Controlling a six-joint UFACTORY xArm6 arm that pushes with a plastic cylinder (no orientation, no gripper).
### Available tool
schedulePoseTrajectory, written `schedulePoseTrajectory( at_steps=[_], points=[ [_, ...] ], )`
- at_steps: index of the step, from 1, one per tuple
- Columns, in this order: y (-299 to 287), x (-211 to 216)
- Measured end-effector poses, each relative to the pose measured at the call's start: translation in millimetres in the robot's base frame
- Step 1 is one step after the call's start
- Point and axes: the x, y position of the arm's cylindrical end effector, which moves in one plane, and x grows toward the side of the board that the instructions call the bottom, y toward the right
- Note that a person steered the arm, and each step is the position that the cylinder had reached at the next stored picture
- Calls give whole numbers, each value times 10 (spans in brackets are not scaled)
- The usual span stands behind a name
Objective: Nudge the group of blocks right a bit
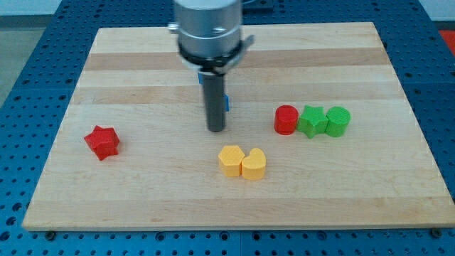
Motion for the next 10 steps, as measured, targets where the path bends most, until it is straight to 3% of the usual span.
schedulePoseTrajectory(
  at_steps=[5,7,10],
  points=[
    [-2377,-186],
    [-2495,60],
    [-1776,413]
  ],
)
